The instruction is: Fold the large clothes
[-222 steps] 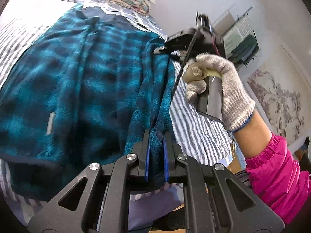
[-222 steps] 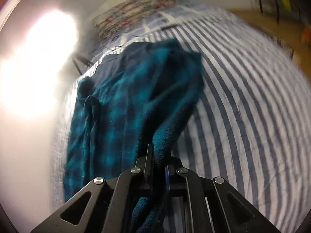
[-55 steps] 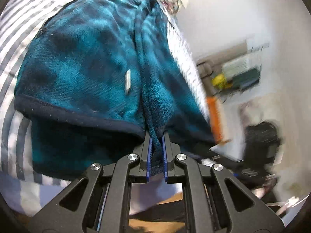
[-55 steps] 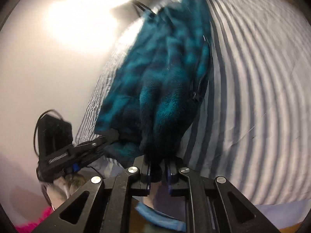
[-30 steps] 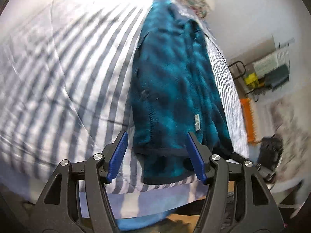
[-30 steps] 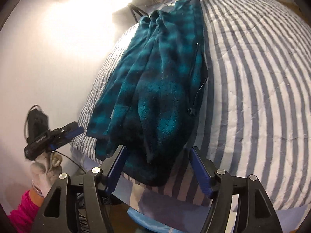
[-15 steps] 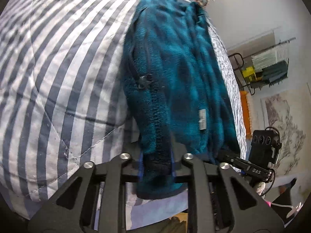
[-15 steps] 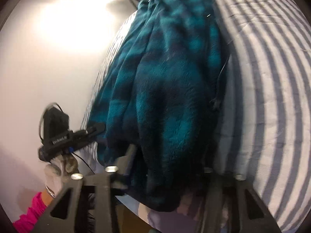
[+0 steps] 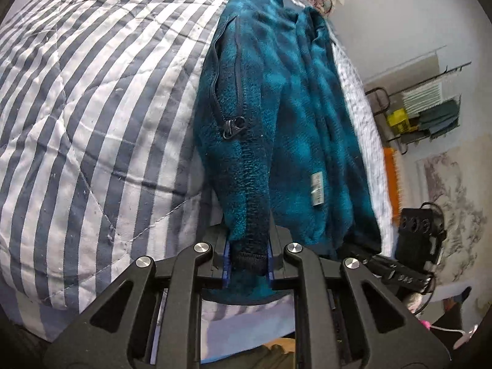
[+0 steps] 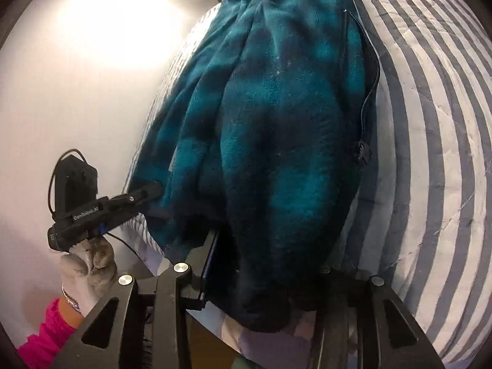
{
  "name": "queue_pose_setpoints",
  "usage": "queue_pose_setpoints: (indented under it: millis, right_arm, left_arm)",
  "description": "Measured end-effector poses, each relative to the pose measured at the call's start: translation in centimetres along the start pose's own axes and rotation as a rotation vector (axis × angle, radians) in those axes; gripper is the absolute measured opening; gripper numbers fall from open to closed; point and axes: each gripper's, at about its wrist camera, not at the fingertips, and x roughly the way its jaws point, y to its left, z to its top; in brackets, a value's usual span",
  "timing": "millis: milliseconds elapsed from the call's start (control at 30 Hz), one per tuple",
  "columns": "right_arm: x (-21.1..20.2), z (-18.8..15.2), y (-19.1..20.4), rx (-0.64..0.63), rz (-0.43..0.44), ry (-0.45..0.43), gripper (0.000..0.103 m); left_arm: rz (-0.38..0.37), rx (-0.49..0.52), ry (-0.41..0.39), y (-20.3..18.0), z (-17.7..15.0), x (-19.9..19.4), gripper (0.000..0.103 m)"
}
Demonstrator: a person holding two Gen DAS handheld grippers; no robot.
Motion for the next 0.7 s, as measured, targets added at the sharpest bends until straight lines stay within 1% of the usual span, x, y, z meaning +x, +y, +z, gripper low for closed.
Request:
queue_pose_setpoints:
  millis: [33, 67, 100, 133, 233, 300, 367, 433, 467, 567, 700]
  right_arm:
    - [-0.3, 0.1, 0.3, -0.004, 0.017, -0.002, 0.030]
    - [-0.4, 0.3, 0.6, 0.002, 0.030, -0.004, 0.026]
    - [-0.7, 0.6, 0.7, 0.018, 0.052, -0.008, 0.018]
    - [-1.2, 0.9, 0.7, 0.040, 0.089, -0.013, 0.015]
    - [-2.3, 2.0, 0.8, 0.079, 0.154, -0.033, 0.013]
    - [-3.2, 2.7, 1.0, 0.091, 0.180, -0.044, 0.013]
    - [-4.0, 3.6, 1.4, 0.097, 0.200, -0.062, 0.013]
    - [-4.7, 4.7, 1.8, 0.091, 0.203, -0.084, 0.012]
    - [-5.2, 5.6, 1.8, 0.088, 0.202, -0.100, 0.012]
    - [-6.0, 8.2, 1.8, 0.102, 0.206, -0.147, 0.012]
    - [-7.0, 12.4, 0.8, 0.116, 0.171, -0.212, 0.012]
  left_arm:
    - [-0.012, -0.002, -0.009, 0.0, 0.0, -0.6, 0.015]
    - [-0.028, -0.007, -0.019, -0.3, 0.2, -1.1, 0.015]
    - [-0.051, -0.017, -0.026, -0.6, 0.4, -1.4, 0.015]
    - [-0.069, -0.024, -0.033, -0.9, 0.6, -1.9, 0.015]
    - [-0.102, -0.028, -0.055, -2.5, 1.8, -2.6, 0.015]
    - [-0.124, -0.031, -0.069, -3.6, 2.8, -3.0, 0.015]
    - [-0.115, -0.012, -0.082, -4.6, 4.2, -3.1, 0.014]
    - [-0.106, 0.000, -0.100, -5.6, 5.7, -3.3, 0.014]
    - [-0.114, -0.008, -0.110, -6.1, 6.8, -3.3, 0.014]
    - [-0.125, -0.024, -0.137, -6.5, 8.9, -3.5, 0.014]
    - [-0.111, -0.045, -0.170, -7.1, 12.3, -2.2, 0.014]
